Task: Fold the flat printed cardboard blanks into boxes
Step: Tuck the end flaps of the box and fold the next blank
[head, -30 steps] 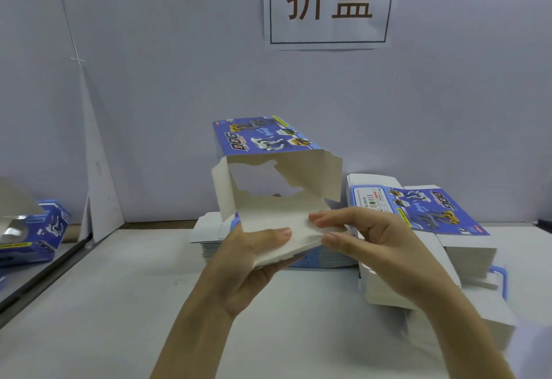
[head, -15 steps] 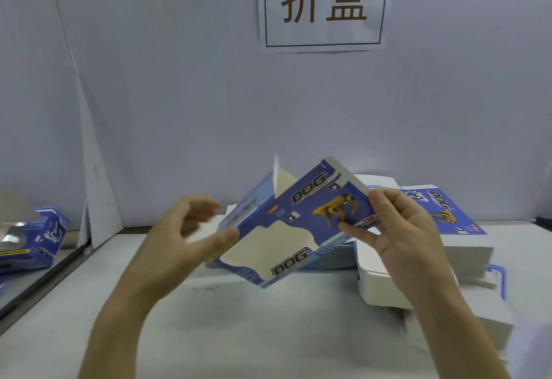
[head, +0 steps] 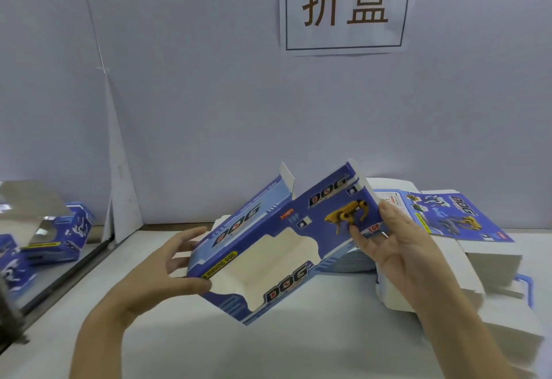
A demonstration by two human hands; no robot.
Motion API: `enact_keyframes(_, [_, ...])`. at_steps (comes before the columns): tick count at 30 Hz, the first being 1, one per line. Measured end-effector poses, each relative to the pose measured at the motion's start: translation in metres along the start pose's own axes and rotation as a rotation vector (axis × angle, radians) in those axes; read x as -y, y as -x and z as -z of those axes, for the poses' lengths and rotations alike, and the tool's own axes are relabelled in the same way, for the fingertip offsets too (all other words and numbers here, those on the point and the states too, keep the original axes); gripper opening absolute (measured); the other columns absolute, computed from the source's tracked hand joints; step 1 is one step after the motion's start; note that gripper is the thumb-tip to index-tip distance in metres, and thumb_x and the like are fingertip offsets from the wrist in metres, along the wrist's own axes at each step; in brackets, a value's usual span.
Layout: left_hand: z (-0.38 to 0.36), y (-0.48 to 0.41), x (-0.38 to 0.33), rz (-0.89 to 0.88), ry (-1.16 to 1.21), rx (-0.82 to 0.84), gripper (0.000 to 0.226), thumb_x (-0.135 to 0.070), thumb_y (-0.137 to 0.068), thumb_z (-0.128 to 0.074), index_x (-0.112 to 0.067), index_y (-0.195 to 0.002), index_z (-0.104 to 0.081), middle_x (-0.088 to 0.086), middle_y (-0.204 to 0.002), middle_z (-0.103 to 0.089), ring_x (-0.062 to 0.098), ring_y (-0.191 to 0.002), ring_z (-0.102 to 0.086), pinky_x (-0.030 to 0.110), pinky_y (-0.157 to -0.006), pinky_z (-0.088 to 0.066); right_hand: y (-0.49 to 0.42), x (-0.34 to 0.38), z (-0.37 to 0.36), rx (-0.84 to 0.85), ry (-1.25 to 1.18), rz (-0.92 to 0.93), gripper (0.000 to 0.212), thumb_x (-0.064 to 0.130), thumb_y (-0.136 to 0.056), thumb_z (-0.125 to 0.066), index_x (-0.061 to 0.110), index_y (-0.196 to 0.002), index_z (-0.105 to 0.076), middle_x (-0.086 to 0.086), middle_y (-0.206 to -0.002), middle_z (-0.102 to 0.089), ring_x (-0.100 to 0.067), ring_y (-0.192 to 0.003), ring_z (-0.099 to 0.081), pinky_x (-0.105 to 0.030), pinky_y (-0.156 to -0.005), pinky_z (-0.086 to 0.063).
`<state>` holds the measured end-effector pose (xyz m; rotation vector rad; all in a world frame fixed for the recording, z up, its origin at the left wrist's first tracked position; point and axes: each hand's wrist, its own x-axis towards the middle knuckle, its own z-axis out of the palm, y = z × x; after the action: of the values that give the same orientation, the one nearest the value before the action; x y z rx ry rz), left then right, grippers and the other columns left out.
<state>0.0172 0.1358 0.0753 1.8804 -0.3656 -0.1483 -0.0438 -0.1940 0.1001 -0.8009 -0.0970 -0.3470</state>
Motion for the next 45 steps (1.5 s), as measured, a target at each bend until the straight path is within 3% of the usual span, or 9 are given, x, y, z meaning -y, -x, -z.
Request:
enact_keyframes(4, [0.017, 0.004, 0.015, 0.024, 0.103, -0.075, 0.089, -0.040, -0.035, -0.087, -0.033, -0.120, -0.061, -0.003, -0.115, -0.067, 0.021, -0.101, -0.069, 0.034, -0.078, -0.057, -0.007, -0.033, -0.003, -0.117, 0.540, 0.197, 0.019, 0.016, -0.100, -0.048, 0.018, -0.118, -0.054, 0.021, -0.096, -0.068, -0.003, -0.093, -0.068, -0.030, -0.070, -0.061])
enact_keyframes(6, [0.026, 0.006, 0.026, 0.089, 0.141, -0.110, 0.091, -0.038, -0.033, -0.088, -0.030, -0.119, -0.060, -0.001, -0.115, -0.066, 0.022, -0.098, -0.070, 0.033, -0.073, -0.059, -0.019, -0.052, -0.004, -0.146, 0.827, 0.215, 0.019, 0.011, -0.101, -0.044, 0.019, -0.114, -0.055, 0.010, -0.109, -0.061, -0.012, -0.107, -0.061, -0.041, -0.089, -0.055])
enact_keyframes(14, [0.043, 0.015, 0.043, 0.248, 0.525, -0.306, 0.058, -0.022, -0.056, -0.080, -0.002, -0.108, -0.065, 0.021, -0.097, -0.072, 0.030, -0.078, -0.073, 0.033, -0.058, -0.060, -0.076, -0.124, 0.017, 0.324, 2.059, 0.185, 0.051, 0.010, -0.100, -0.042, 0.015, -0.149, -0.027, 0.001, -0.158, -0.025, -0.017, -0.144, -0.023, -0.032, -0.116, -0.017])
enact_keyframes(26, [0.093, 0.036, -0.031, 0.006, 0.784, -0.739, 0.049, -0.052, -0.063, -0.079, -0.019, -0.097, -0.068, 0.007, -0.086, -0.076, 0.022, -0.077, -0.074, 0.033, -0.059, -0.059, -0.058, -0.132, 0.035, 0.223, 2.077, 0.385, 0.049, 0.022, -0.102, -0.043, 0.034, -0.148, -0.032, 0.011, -0.155, -0.033, -0.010, -0.139, -0.038, -0.023, -0.105, -0.036])
enact_keyframes(29, [0.141, 0.030, -0.046, -0.024, 0.506, -0.856, 0.059, -0.036, -0.074, -0.079, -0.023, -0.125, -0.052, 0.006, -0.119, -0.066, 0.025, -0.116, -0.060, 0.042, -0.098, -0.050, -0.054, -0.132, 0.031, 0.191, 2.041, 0.346, 0.049, 0.017, -0.098, -0.049, 0.030, -0.145, -0.040, 0.006, -0.151, -0.041, -0.016, -0.135, -0.045, -0.029, -0.101, -0.042])
enact_keyframes(32, [0.160, 0.009, -0.064, -0.128, 0.219, -0.944, 0.071, -0.010, -0.095, -0.057, -0.017, -0.153, -0.016, 0.009, -0.148, -0.039, 0.025, -0.135, -0.039, 0.015, -0.102, -0.039, -0.051, -0.132, 0.030, 0.185, 2.003, 0.294, 0.048, 0.010, -0.094, -0.056, 0.023, -0.140, -0.050, -0.001, -0.146, -0.048, -0.024, -0.131, -0.050, -0.036, -0.100, -0.044])
enact_keyframes(38, [0.087, -0.040, -0.051, -0.073, 0.146, -0.590, 0.043, -0.009, -0.099, -0.049, -0.006, -0.141, -0.043, 0.013, -0.137, -0.051, 0.015, -0.101, -0.055, 0.022, -0.082, -0.043, -0.048, -0.129, 0.027, 0.221, 1.999, 0.379, 0.047, 0.013, -0.097, -0.053, 0.025, -0.143, -0.046, 0.003, -0.149, -0.045, -0.018, -0.134, -0.046, -0.029, -0.105, -0.038])
enact_keyframes(43, [-0.050, -0.051, -0.009, -0.133, -0.685, 0.023, 0.062, -0.019, -0.082, -0.069, -0.024, -0.140, -0.047, -0.003, -0.143, -0.047, 0.009, -0.121, -0.047, 0.026, -0.098, -0.042, -0.035, -0.111, 0.006, 0.406, 1.924, 0.741, 0.058, -0.008, -0.031, -0.091, 0.011, -0.084, -0.078, -0.007, -0.081, -0.076, -0.024, -0.063, -0.072, -0.029, -0.049, -0.054])
enact_keyframes(45, [-0.085, -0.052, -0.012, -0.232, -0.976, 0.025, 0.057, -0.017, -0.087, -0.060, -0.030, -0.140, -0.046, -0.004, -0.141, -0.050, 0.017, -0.127, -0.046, 0.033, -0.101, -0.041, -0.026, -0.099, -0.005, 0.448, 1.826, 1.019, 0.035, -0.005, -0.049, -0.080, 0.010, -0.081, -0.077, -0.004, -0.077, -0.075, -0.023, -0.061, -0.071, -0.029, -0.055, -0.056])
